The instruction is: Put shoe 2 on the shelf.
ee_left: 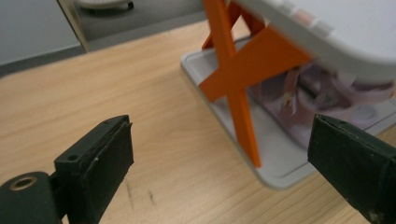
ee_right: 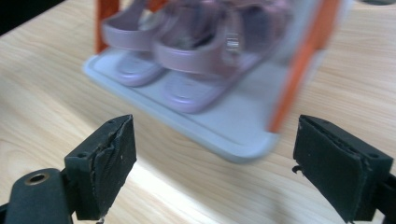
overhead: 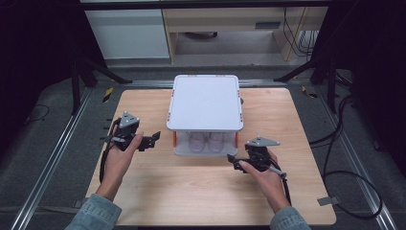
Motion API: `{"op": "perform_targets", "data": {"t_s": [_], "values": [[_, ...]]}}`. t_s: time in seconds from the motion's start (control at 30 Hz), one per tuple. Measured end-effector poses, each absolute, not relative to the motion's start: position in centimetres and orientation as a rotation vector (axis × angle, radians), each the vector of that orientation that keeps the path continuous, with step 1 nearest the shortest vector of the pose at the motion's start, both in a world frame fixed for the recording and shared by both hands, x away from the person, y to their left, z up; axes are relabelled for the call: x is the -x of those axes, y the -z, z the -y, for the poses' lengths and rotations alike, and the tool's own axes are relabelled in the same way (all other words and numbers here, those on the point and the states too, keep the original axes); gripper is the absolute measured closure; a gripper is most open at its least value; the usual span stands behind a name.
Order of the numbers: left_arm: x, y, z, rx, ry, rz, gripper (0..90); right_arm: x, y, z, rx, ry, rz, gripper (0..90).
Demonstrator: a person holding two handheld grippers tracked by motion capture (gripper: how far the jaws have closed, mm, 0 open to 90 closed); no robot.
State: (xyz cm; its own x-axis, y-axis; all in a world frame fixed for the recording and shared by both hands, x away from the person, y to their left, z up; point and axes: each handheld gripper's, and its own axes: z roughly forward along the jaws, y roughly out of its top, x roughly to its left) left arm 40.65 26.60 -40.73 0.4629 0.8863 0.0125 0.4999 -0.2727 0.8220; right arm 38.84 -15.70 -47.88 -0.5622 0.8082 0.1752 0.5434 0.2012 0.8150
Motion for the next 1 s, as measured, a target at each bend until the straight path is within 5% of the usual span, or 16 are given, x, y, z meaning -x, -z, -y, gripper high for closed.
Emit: {"op": "perform_targets", "data": {"t_s": [0.47,1.0], "values": [[-41.6,47.1,-28.8,-2.050,-0.633,-1.236,5.9,-42.6,47.5,23.1,-1.398,-1.138,-2.074,14.4],[-43.9,50.3,-29.8,-2.123,-0.655,-1.283,6.0,-45.7,50.4,25.4,-1.542,-1.091,-1.909,20.9]]}}
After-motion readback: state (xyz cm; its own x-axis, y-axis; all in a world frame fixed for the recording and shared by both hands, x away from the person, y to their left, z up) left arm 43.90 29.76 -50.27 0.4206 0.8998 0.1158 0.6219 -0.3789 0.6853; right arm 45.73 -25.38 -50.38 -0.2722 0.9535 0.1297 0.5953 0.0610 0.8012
